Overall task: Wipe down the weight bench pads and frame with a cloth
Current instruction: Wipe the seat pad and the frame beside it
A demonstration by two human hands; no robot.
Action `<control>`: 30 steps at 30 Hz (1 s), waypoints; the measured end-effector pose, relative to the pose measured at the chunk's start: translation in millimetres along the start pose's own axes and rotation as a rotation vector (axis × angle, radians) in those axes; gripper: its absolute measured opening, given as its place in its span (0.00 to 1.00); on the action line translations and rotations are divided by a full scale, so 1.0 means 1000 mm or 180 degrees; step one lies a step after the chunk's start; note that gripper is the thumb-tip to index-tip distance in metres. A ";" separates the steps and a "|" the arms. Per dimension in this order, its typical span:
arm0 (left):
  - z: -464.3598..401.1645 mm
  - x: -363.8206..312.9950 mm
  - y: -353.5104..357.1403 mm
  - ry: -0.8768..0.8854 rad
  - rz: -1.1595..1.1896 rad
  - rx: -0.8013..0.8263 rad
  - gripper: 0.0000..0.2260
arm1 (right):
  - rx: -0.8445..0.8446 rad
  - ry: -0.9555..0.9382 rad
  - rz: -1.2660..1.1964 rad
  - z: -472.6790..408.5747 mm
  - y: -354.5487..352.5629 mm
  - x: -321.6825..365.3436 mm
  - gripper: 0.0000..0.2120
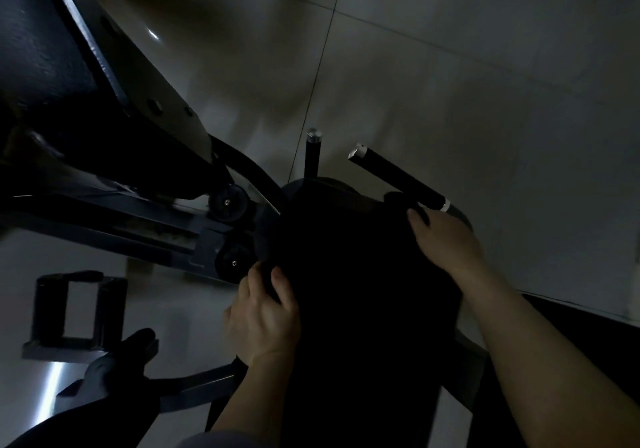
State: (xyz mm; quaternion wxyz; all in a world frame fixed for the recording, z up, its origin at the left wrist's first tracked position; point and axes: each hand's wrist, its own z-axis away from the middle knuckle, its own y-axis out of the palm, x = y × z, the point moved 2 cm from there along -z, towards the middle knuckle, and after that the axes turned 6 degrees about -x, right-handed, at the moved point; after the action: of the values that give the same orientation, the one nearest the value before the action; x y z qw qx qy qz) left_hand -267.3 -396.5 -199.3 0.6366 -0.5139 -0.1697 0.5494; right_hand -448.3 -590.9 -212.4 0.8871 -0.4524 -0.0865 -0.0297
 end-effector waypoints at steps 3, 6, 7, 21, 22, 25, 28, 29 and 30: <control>-0.001 0.001 0.003 0.0016 0.0040 0.0012 0.36 | 0.0085 0.0338 0.0081 -0.011 0.003 0.021 0.25; -0.001 0.003 0.005 -0.0013 0.0034 -0.0005 0.34 | 0.0031 -0.0427 0.0081 -0.014 0.019 0.093 0.23; -0.001 0.003 0.006 -0.0025 0.0010 -0.0020 0.34 | 0.0053 -0.0719 0.0027 -0.013 0.024 0.117 0.22; 0.002 0.000 0.002 -0.0087 0.0184 -0.0103 0.36 | 0.0828 0.1601 -0.1028 -0.029 0.003 -0.059 0.16; 0.002 0.000 0.003 -0.0087 0.0191 -0.0129 0.36 | 0.0806 0.1616 -0.1076 -0.030 0.007 -0.064 0.15; 0.001 0.001 0.008 -0.0076 0.0232 -0.0202 0.33 | 0.0459 0.1259 -0.0796 -0.032 0.013 -0.049 0.20; 0.001 0.002 0.011 -0.0068 0.0367 -0.0271 0.30 | 0.0310 0.0132 -0.0145 -0.023 0.005 0.030 0.21; 0.001 0.002 0.012 -0.0065 0.0341 -0.0286 0.30 | 0.0298 -0.0371 -0.0075 -0.021 0.007 0.063 0.20; 0.001 0.002 0.012 -0.0061 0.0289 -0.0297 0.29 | 0.0318 -0.0813 -0.0072 -0.019 0.010 0.093 0.19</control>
State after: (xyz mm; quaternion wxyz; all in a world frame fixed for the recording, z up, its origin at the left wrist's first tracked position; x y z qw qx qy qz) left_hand -273.6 -395.5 -209.5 0.5847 -0.5450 -0.1777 0.5741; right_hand -352.7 -598.4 -214.3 0.8899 -0.4068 -0.2052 0.0225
